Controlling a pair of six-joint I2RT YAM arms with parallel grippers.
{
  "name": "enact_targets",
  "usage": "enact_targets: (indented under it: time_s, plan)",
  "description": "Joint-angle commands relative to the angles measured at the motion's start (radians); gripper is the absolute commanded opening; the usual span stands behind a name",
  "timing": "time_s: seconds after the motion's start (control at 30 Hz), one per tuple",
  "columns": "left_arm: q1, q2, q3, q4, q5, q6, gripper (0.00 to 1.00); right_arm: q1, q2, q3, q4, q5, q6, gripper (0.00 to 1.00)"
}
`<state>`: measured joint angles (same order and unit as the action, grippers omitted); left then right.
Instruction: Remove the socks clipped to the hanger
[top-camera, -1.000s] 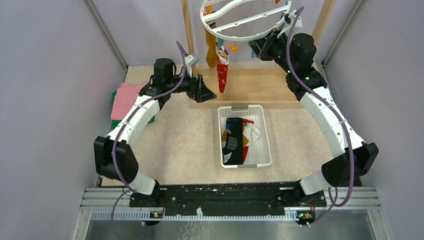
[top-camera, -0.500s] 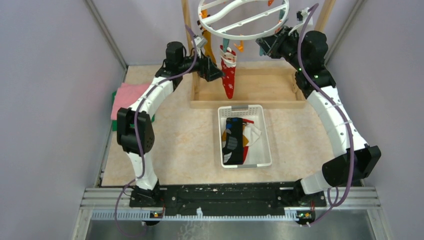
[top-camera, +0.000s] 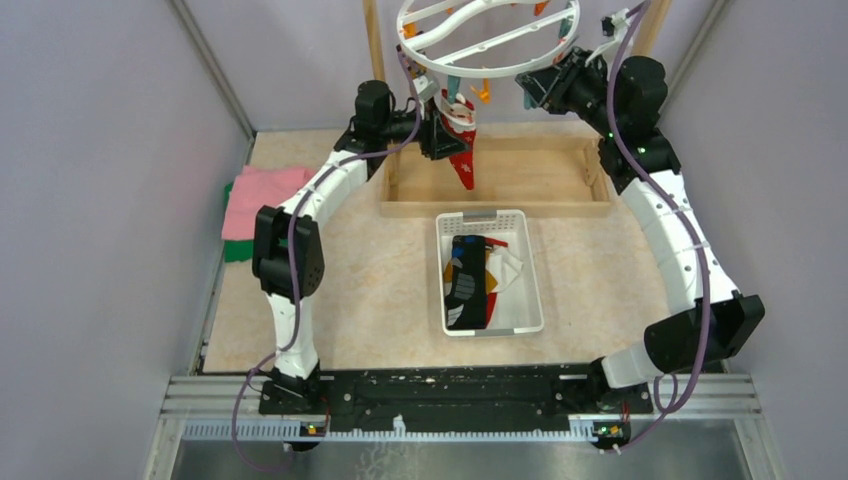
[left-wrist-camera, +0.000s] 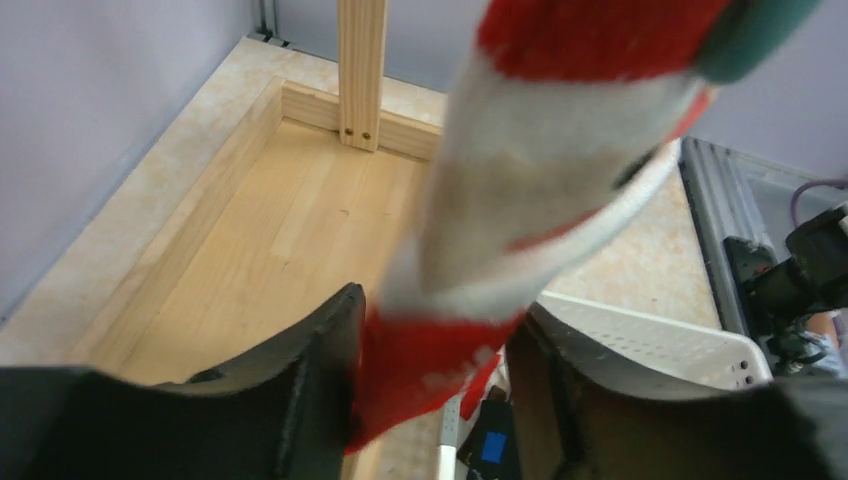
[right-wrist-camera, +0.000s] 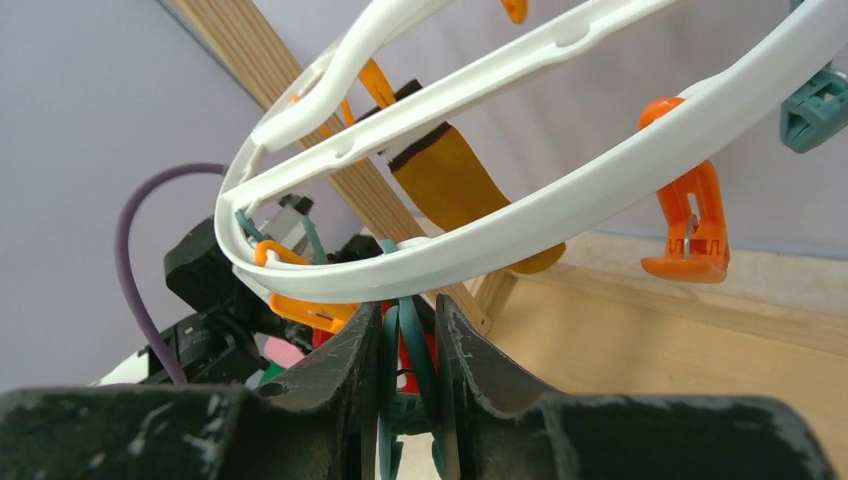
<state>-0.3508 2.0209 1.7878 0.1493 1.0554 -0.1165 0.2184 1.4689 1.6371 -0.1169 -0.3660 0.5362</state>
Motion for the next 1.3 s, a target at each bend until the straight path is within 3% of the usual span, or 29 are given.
enact_targets:
  time_s: [0.0, 0.03, 0.07, 0.2, 0.4, 0.5, 0.63, 0.8, 1.03, 1.27]
  plan:
    - [-0.012, -0.059, -0.019, 0.02, -0.073, -0.016, 0.32, -0.021, 0.001, 0.056, -0.039, 0.004, 0.015, 0.22]
    - [-0.015, -0.08, -0.034, -0.01, -0.147, -0.016, 0.18, -0.021, 0.001, 0.054, -0.035, 0.005, 0.015, 0.24]
    - [-0.02, -0.104, -0.049, -0.029, -0.192, -0.011, 0.13, -0.022, 0.001, 0.05, -0.03, 0.007, 0.019, 0.26]
    - [-0.024, -0.189, -0.13, -0.049, -0.212, -0.046, 0.13, -0.021, 0.011, 0.038, -0.012, 0.005, 0.039, 0.41]
    - [-0.059, -0.275, -0.197, -0.059, -0.208, -0.133, 0.1, -0.021, -0.048, -0.055, 0.01, 0.071, 0.031, 0.77]
    - [-0.098, -0.296, -0.186, -0.103, -0.23, -0.143, 0.09, -0.016, -0.099, -0.116, 0.028, 0.085, 0.031, 0.82]
    - [-0.137, -0.302, -0.178, -0.107, -0.233, -0.19, 0.09, 0.012, -0.196, -0.256, 0.088, 0.051, 0.043, 0.85]
    - [-0.174, -0.292, -0.141, -0.129, -0.23, -0.2, 0.1, 0.038, -0.266, -0.462, 0.305, -0.111, 0.133, 0.86]
    - [-0.185, -0.293, -0.142, -0.109, -0.199, -0.259, 0.12, 0.073, -0.159, -0.42, 0.447, -0.206, 0.245, 0.75]
    - [-0.186, -0.317, -0.162, -0.048, -0.112, -0.344, 0.12, 0.108, -0.096, -0.415, 0.475, -0.211, 0.275, 0.64]
